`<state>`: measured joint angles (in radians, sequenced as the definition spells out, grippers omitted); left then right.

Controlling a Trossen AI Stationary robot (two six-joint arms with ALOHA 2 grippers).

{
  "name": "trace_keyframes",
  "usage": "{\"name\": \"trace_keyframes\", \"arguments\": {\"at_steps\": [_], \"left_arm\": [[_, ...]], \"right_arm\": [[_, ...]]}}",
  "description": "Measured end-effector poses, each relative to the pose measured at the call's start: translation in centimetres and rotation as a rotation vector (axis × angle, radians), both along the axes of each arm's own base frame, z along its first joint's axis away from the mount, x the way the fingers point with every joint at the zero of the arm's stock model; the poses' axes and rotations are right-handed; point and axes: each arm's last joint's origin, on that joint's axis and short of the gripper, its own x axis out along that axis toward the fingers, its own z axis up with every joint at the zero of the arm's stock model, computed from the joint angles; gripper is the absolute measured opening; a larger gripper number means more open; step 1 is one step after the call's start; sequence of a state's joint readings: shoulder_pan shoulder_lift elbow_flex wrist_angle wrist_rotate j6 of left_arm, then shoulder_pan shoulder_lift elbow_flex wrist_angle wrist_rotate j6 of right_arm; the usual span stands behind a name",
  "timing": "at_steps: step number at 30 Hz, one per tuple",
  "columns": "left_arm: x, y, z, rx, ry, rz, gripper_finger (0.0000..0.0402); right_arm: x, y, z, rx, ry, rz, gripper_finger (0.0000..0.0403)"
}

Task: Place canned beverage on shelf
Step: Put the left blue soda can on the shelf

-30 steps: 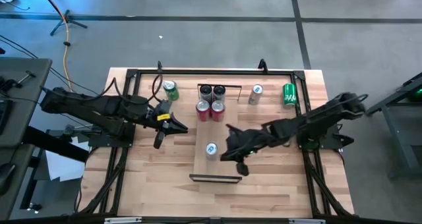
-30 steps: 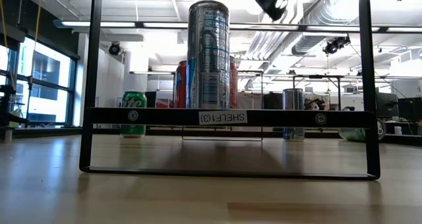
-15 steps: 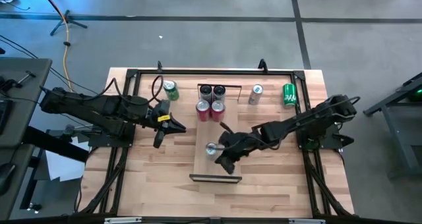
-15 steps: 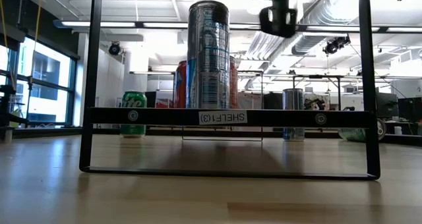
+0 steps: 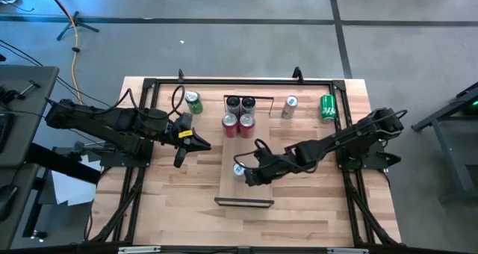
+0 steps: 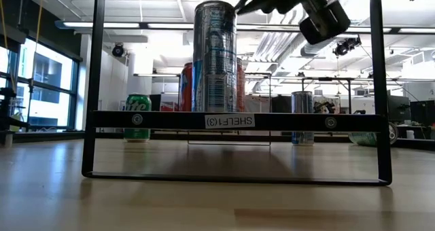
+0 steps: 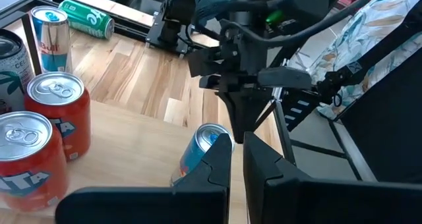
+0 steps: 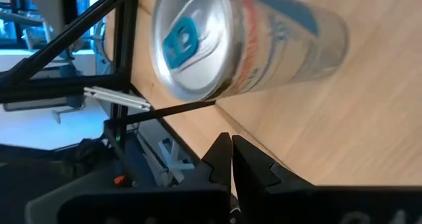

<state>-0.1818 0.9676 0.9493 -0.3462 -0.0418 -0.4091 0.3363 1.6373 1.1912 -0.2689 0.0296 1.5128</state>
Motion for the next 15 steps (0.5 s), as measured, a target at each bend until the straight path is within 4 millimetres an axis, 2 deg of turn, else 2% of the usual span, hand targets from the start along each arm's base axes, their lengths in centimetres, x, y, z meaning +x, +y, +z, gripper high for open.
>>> {"name": "trace_keyframes", "arguments": {"at_steps": [10, 15], "left_arm": [[0.0, 0.0, 0.0, 0.001, -0.002, -0.001, 0.0000], [0.0, 0.0, 0.1, 0.000, -0.006, 0.000, 0.0000]], "right_arm": [[1.3, -0.2, -1.9, 0.031, 0.031, -0.002, 0.0000], [1.6, -0.6, -2.1, 0.040, 0.031, -0.027, 0.0000]]}}
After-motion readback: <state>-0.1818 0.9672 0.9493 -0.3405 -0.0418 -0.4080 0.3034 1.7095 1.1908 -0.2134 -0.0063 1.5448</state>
